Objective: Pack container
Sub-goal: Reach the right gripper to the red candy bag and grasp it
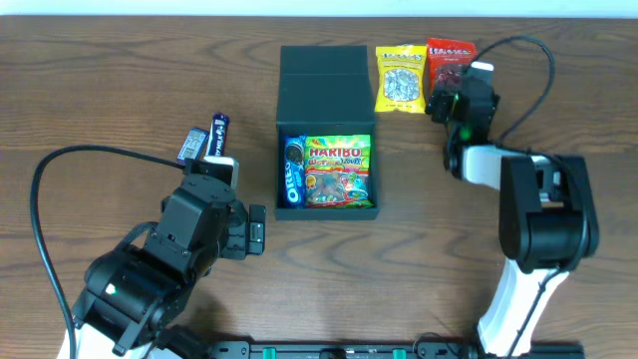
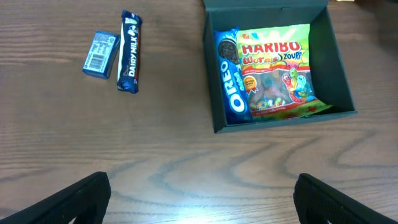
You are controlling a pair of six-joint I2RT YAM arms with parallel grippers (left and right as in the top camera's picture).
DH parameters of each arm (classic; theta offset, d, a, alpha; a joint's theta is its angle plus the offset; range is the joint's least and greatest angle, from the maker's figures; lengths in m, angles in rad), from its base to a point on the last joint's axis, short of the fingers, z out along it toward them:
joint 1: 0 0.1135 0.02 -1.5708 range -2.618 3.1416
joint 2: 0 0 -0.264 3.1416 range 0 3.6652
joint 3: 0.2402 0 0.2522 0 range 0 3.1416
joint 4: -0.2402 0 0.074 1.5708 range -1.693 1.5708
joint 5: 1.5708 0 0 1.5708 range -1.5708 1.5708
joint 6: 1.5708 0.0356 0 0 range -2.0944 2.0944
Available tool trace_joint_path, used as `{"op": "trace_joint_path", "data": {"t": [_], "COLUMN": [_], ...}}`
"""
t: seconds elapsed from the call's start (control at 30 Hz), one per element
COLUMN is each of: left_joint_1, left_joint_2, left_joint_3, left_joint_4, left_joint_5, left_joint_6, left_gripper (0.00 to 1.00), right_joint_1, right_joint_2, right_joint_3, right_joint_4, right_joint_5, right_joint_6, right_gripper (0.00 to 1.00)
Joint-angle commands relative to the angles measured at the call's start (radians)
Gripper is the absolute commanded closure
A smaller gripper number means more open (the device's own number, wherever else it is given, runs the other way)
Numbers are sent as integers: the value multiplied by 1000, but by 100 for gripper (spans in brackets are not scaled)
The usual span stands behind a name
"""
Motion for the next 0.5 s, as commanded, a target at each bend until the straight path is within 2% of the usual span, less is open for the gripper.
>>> {"op": "trace_joint_path", "data": {"t": [0.0,0.17,0.47], "left_joint_1": [2,2,2], "left_joint_2": [0,0,0], "left_joint_3": [16,16,16], "left_joint_4": [-1,-1,-1], "left_joint_5": [-10,-11,-11], "left_joint_6": [7,7,7], "left_gripper": [5,5,5], "right_joint_1": [-14,-31,-42], "right_joint_2": [30,89,130], "right_joint_3": [121,238,251], "right_joint_4": [-72,-200,-251], "right_joint_5": [-25,-32,-58], "right_joint_6": [-14,-14,-14], "right_gripper": [10,11,19]}}
